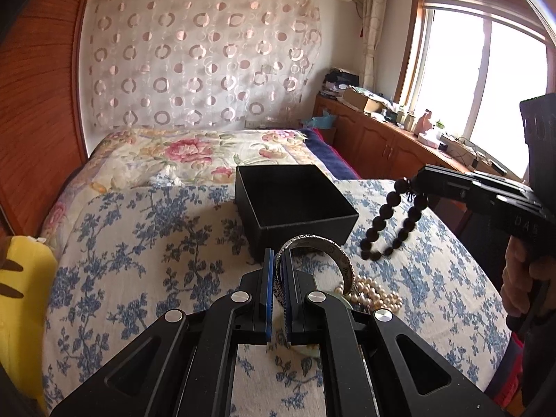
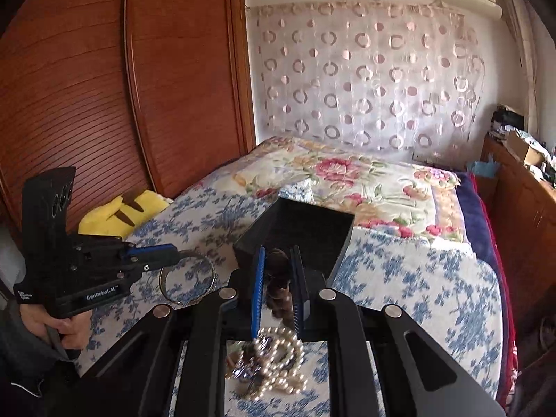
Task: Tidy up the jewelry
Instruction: 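Carry both pieces over the black box and open both tools to drop them, then lower the left tool onto the green jade bangle and grasp it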
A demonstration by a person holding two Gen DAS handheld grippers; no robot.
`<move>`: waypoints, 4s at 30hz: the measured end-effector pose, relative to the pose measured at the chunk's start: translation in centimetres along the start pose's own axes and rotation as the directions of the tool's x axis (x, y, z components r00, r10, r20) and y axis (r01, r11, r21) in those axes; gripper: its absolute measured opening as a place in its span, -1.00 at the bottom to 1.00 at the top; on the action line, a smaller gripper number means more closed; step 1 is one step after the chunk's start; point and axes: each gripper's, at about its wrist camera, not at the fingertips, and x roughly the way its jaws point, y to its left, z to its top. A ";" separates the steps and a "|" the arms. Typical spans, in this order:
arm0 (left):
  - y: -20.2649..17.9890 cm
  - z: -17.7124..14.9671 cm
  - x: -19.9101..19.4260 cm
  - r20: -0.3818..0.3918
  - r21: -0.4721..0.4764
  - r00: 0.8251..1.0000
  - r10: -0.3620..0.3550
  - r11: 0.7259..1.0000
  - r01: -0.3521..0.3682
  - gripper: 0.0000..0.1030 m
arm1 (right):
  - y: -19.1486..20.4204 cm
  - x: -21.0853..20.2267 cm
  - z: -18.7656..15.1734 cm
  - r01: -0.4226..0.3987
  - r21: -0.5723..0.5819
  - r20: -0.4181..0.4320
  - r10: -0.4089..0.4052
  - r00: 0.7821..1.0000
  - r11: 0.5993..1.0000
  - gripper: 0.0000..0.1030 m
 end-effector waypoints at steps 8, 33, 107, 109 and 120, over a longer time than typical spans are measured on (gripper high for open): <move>0.3 1.9 1.4 0.000 0.008 1.000 0.003 1.000 -0.003 -0.93 | -1.2 1.4 2.5 0.004 -0.017 0.019 -0.004 1.000 1.000 -0.69; 0.2 7.1 9.5 -0.061 0.064 0.998 0.033 0.998 -0.029 -0.93 | -5.9 9.0 2.1 0.001 0.053 -0.070 0.003 0.998 0.999 -0.48; -3.9 -4.4 7.2 -0.270 0.079 0.963 0.009 0.997 0.013 0.33 | -0.3 -0.9 -15.0 0.075 0.159 -0.129 -0.054 0.990 0.984 -0.32; -3.9 -4.3 7.1 -0.268 0.087 0.963 0.012 0.996 0.012 0.33 | -0.3 -0.9 -15.0 0.074 0.160 -0.130 -0.054 0.990 0.984 -0.32; -2.8 -4.3 2.5 -0.153 0.071 0.988 0.019 0.997 -0.008 0.33 | -0.1 -0.5 -14.8 0.097 0.134 -0.149 -0.077 0.986 0.986 -0.32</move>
